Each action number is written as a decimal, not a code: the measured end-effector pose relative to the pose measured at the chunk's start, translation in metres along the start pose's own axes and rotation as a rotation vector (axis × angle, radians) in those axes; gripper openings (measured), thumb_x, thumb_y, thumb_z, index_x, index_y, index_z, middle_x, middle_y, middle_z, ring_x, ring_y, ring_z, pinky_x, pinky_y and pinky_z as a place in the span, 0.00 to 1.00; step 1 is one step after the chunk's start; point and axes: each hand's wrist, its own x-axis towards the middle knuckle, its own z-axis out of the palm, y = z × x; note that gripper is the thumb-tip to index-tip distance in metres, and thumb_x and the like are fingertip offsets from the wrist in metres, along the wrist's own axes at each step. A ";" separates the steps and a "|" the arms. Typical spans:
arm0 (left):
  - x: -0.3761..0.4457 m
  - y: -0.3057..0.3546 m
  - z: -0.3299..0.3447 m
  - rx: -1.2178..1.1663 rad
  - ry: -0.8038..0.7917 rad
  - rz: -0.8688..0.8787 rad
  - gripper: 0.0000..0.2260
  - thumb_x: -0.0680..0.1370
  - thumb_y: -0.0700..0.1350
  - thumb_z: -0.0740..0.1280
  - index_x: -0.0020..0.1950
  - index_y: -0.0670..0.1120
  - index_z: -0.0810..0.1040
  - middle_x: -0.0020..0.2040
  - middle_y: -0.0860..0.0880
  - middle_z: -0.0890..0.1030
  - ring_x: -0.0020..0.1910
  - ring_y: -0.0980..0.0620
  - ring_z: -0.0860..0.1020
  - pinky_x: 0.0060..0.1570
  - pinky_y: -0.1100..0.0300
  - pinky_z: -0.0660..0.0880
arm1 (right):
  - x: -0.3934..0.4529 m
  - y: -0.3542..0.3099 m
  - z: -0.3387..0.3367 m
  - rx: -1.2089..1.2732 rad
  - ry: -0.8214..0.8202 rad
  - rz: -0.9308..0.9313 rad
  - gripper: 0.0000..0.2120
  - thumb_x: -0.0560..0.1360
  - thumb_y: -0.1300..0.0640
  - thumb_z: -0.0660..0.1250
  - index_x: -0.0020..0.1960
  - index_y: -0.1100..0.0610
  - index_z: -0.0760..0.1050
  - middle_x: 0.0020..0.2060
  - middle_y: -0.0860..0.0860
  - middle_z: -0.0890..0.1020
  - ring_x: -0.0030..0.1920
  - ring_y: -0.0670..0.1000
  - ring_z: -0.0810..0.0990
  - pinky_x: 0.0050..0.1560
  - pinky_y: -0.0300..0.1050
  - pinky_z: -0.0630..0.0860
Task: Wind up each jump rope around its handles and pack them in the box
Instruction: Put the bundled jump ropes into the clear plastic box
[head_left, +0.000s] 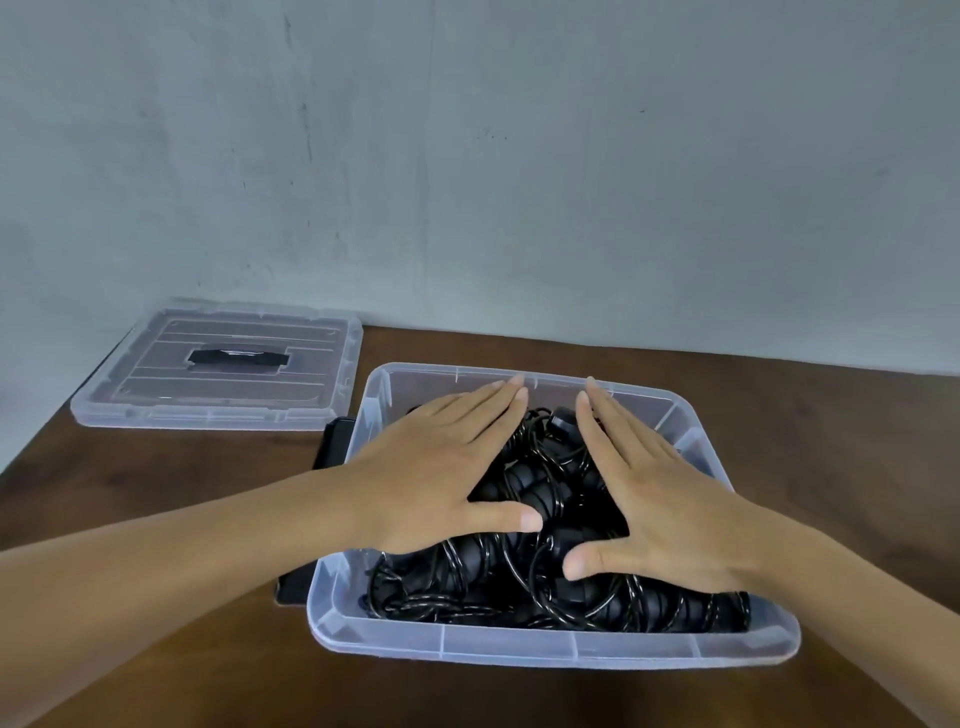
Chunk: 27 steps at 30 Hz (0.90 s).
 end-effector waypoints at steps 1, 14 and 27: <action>0.001 -0.001 0.001 0.010 -0.013 -0.001 0.48 0.76 0.77 0.45 0.82 0.49 0.28 0.81 0.53 0.26 0.79 0.59 0.28 0.78 0.60 0.31 | 0.002 -0.003 0.002 -0.014 0.001 0.007 0.64 0.64 0.17 0.54 0.74 0.51 0.17 0.71 0.43 0.17 0.73 0.42 0.20 0.73 0.42 0.31; 0.005 -0.011 -0.016 -0.220 -0.136 0.010 0.49 0.73 0.74 0.50 0.83 0.50 0.32 0.82 0.57 0.30 0.81 0.61 0.34 0.78 0.63 0.36 | -0.001 0.005 -0.027 0.430 -0.165 0.027 0.46 0.73 0.25 0.52 0.80 0.39 0.32 0.74 0.31 0.27 0.76 0.36 0.29 0.80 0.50 0.39; -0.025 -0.079 -0.033 -0.842 0.499 -0.219 0.08 0.84 0.49 0.67 0.58 0.52 0.85 0.56 0.59 0.85 0.58 0.62 0.81 0.60 0.66 0.73 | 0.072 -0.015 -0.088 0.584 0.175 -0.054 0.14 0.85 0.56 0.59 0.65 0.48 0.79 0.60 0.38 0.83 0.62 0.36 0.78 0.69 0.39 0.69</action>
